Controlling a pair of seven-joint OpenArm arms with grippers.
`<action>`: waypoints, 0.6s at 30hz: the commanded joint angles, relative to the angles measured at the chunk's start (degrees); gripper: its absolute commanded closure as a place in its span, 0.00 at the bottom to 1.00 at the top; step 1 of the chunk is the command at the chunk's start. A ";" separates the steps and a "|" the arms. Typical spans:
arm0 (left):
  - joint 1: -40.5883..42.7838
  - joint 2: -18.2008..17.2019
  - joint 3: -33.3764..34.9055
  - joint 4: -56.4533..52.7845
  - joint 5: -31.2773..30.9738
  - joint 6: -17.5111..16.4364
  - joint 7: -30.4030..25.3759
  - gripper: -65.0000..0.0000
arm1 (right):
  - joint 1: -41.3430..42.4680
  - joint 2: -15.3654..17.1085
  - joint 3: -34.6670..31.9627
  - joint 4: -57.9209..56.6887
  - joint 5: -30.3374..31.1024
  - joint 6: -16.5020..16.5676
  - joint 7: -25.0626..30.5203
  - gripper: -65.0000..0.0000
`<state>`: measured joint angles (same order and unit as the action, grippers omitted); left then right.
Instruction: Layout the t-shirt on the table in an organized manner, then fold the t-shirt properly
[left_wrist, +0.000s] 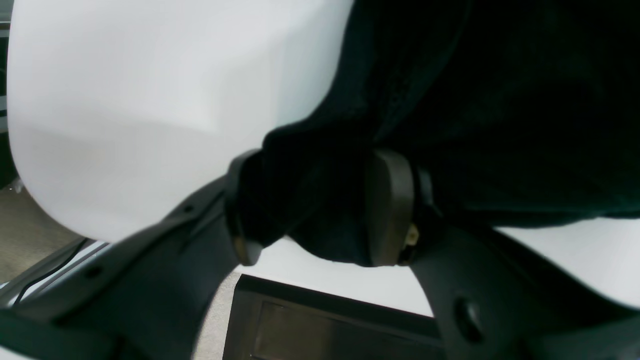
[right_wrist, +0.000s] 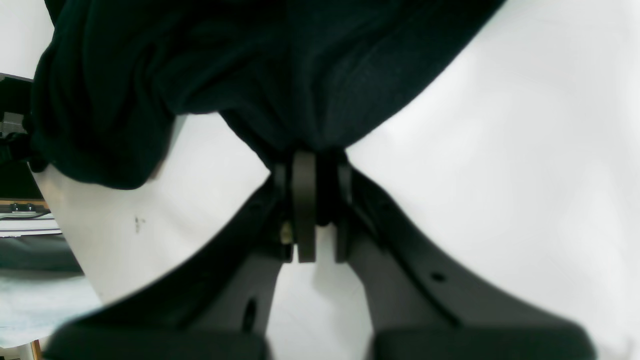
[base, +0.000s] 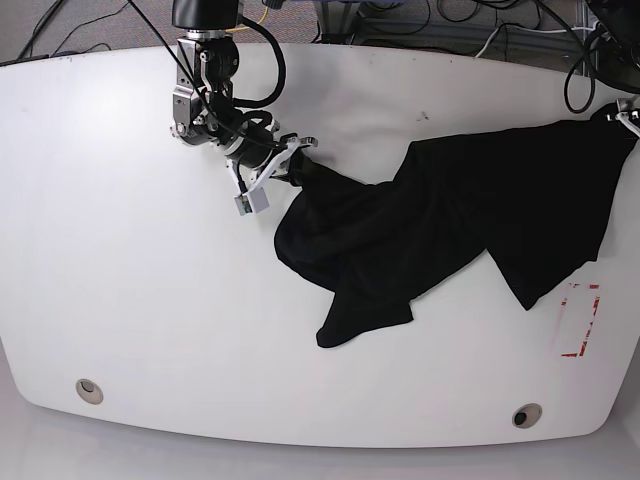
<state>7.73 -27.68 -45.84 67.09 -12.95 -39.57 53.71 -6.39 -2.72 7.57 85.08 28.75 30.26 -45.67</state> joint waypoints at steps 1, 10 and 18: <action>-0.03 -0.23 0.17 -0.06 0.60 -0.43 1.54 0.41 | 0.72 -0.05 0.12 1.03 0.48 0.38 0.26 1.00; -0.39 -1.99 -5.89 0.47 -0.10 -0.43 5.93 0.30 | 1.43 -0.05 0.12 1.03 0.48 0.29 0.26 1.00; -0.12 -3.83 -8.35 1.09 -6.43 -0.43 9.19 0.29 | 1.51 -0.05 -0.06 1.03 0.48 0.11 0.26 1.00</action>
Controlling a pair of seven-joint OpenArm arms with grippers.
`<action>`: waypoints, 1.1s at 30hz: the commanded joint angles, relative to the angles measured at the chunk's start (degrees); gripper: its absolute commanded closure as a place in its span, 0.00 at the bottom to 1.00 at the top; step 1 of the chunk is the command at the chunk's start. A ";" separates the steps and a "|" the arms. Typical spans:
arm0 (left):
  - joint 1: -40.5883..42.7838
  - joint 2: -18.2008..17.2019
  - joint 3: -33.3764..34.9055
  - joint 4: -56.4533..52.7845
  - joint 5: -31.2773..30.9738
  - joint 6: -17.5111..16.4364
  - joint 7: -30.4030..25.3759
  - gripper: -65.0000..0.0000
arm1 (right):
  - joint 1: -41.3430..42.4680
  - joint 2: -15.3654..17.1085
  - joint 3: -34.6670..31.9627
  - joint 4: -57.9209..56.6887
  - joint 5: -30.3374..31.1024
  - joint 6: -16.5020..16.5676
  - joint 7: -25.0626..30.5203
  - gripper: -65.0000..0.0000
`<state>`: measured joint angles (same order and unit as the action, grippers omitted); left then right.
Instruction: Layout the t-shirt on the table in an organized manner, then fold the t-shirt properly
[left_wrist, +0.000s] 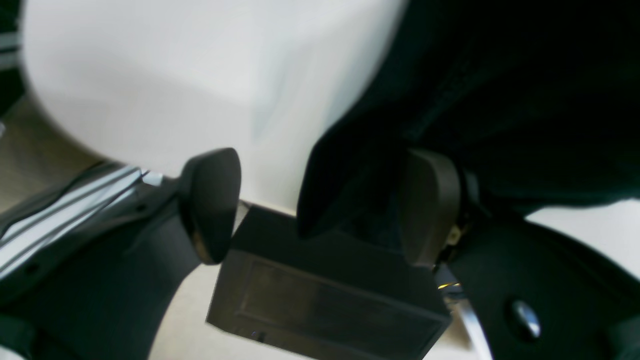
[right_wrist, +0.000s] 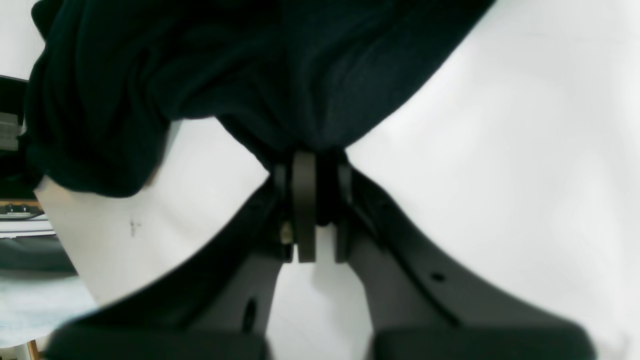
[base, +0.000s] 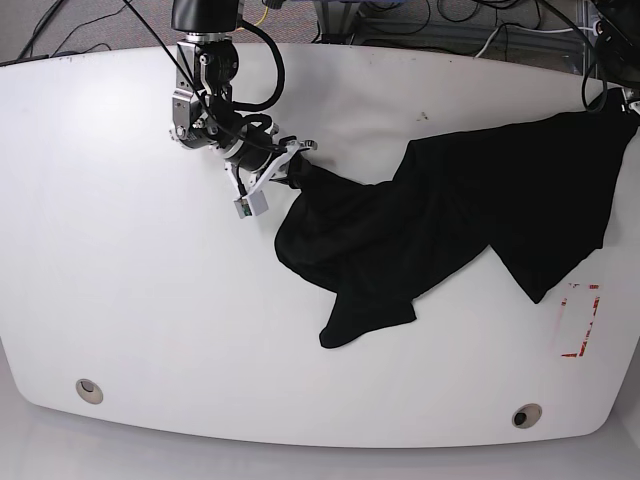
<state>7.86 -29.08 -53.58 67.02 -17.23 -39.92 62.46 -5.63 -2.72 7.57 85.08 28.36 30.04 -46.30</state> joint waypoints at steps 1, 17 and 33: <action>-0.25 -3.58 -0.70 1.15 -3.73 -0.08 0.97 0.29 | 0.75 -0.05 -0.06 1.03 0.87 0.33 0.90 1.00; 8.10 -8.77 -2.73 1.15 -21.23 -0.08 2.20 0.29 | 0.75 -0.05 -0.06 1.03 0.87 0.16 0.90 1.00; 11.70 -8.24 0.09 0.89 -21.14 -0.08 1.76 0.29 | 0.75 -0.14 -0.06 1.03 0.87 0.16 0.99 1.00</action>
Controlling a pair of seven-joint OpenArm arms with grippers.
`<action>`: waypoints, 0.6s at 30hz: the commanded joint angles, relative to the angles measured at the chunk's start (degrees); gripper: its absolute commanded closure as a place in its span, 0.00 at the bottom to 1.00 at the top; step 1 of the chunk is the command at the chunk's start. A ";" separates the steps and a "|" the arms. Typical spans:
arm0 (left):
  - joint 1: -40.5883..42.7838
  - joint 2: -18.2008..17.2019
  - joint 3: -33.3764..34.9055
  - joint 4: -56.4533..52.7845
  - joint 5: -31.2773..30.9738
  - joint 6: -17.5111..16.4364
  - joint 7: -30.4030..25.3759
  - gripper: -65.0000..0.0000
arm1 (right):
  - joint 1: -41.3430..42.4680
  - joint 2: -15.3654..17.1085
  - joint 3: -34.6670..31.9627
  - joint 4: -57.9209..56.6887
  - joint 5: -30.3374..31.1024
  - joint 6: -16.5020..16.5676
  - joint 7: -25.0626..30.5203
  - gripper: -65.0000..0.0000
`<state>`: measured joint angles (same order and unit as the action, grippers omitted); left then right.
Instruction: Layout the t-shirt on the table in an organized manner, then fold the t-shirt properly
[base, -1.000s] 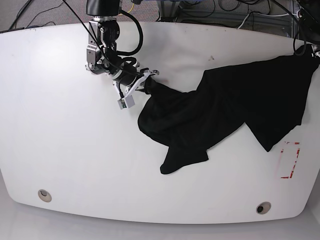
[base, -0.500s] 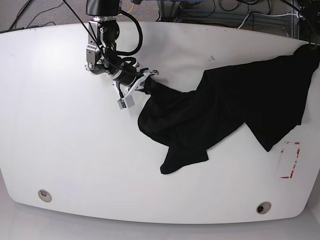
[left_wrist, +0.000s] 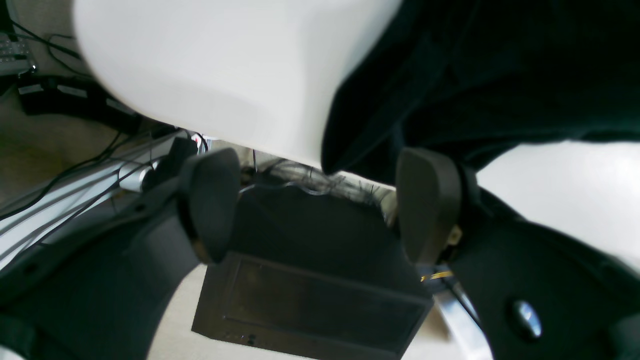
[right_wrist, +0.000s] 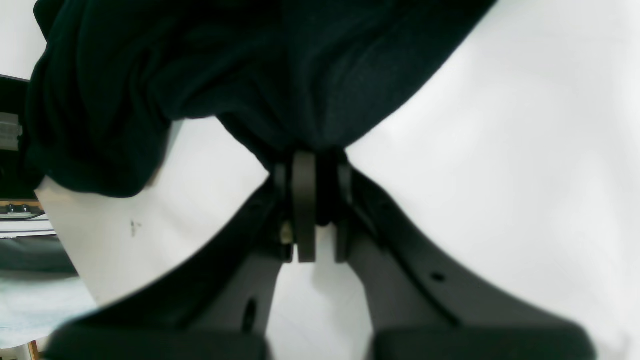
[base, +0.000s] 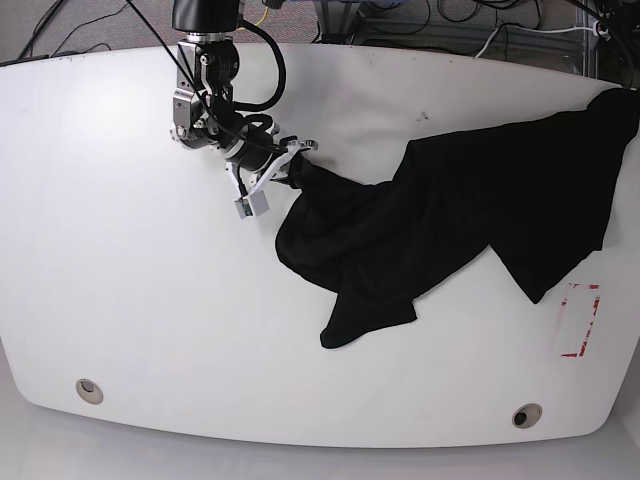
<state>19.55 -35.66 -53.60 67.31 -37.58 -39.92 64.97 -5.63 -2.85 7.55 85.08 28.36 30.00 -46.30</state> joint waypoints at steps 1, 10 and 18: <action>0.01 -1.66 0.37 0.60 -0.79 -0.08 -0.75 0.29 | 0.75 0.00 -0.04 1.03 0.87 0.20 0.99 1.00; -0.17 -0.43 2.92 0.52 -0.79 -0.08 -0.84 0.29 | 0.75 0.00 -0.04 1.03 0.87 0.20 0.99 1.00; -0.17 -0.43 6.79 0.52 -0.79 -0.08 -3.56 0.29 | 0.75 0.00 0.05 1.03 0.87 0.20 0.99 1.00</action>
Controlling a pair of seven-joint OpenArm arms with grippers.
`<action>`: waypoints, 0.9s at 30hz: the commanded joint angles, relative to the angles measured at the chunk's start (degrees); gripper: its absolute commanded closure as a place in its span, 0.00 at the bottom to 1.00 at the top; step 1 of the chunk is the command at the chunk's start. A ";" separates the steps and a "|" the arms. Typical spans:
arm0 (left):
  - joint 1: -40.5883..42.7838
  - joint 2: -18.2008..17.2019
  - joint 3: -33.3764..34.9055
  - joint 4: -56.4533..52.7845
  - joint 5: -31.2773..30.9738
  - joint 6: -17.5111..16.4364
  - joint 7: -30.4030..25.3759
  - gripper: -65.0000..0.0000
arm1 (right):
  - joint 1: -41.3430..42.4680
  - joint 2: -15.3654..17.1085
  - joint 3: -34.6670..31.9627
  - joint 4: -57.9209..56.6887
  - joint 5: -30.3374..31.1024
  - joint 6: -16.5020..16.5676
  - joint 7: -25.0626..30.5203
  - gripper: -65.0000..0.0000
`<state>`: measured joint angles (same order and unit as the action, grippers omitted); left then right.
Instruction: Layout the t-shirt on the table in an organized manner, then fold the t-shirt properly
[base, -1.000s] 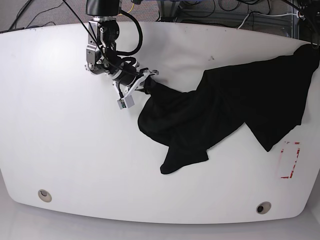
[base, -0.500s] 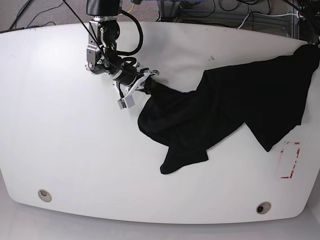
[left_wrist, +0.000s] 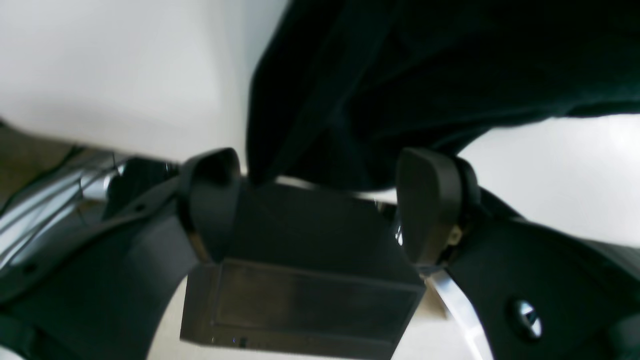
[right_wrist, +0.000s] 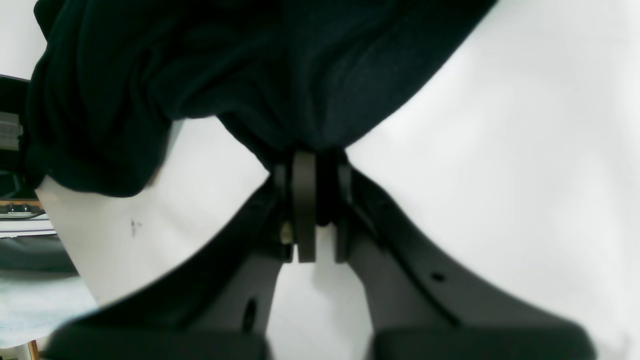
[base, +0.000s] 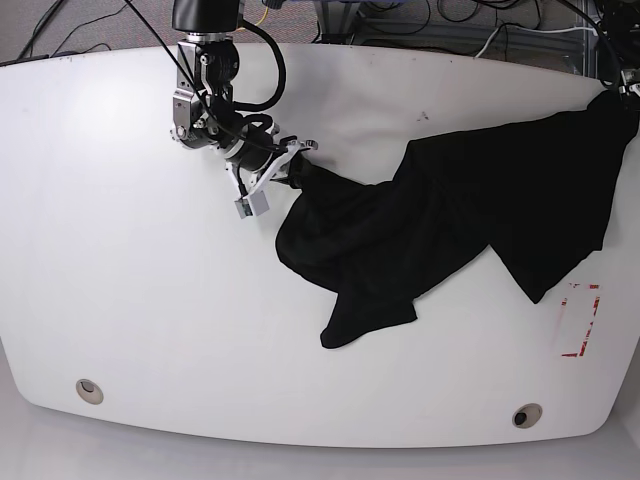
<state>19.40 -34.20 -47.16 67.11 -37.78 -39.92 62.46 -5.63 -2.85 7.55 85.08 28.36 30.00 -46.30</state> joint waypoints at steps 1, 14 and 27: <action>-0.01 -1.89 0.87 0.71 -0.59 -0.08 -1.23 0.29 | 0.75 0.00 0.14 1.03 0.87 0.20 0.99 1.00; 0.16 -2.16 -0.01 0.98 -0.59 -0.08 -1.23 0.29 | 0.75 0.00 0.05 1.03 0.87 0.20 0.99 1.00; -0.45 -2.16 -2.56 0.71 6.44 -0.08 -1.49 0.29 | 0.75 0.00 -0.04 1.03 0.87 0.29 0.99 1.00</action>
<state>19.33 -34.61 -49.41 67.11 -31.16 -39.92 61.65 -5.63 -2.85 7.60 85.08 28.36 29.87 -46.28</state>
